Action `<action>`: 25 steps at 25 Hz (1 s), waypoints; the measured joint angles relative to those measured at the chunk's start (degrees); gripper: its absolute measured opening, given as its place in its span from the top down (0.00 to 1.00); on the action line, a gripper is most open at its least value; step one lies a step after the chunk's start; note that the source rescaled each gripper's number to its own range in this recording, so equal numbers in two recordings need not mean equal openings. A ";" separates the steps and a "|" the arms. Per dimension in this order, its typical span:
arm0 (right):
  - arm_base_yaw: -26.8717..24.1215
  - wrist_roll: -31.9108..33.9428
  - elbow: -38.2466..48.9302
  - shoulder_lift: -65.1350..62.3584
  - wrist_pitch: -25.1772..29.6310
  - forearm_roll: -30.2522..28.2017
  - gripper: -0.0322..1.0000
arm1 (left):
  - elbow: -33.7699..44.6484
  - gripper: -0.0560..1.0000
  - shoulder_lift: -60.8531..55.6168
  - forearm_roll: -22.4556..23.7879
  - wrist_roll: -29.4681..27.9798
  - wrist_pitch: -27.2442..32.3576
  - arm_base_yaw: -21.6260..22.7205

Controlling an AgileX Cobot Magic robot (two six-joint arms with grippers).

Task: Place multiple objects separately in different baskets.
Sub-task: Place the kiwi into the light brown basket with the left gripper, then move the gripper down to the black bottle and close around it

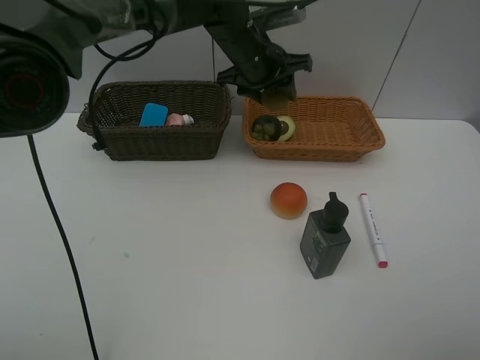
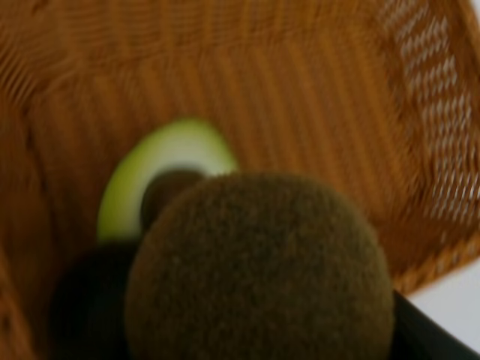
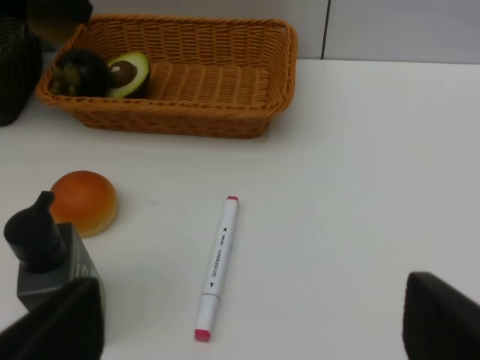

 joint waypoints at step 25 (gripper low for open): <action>0.00 0.00 0.00 0.00 0.00 0.00 0.00 | -7.57 0.07 3.16 -3.53 8.67 0.41 0.46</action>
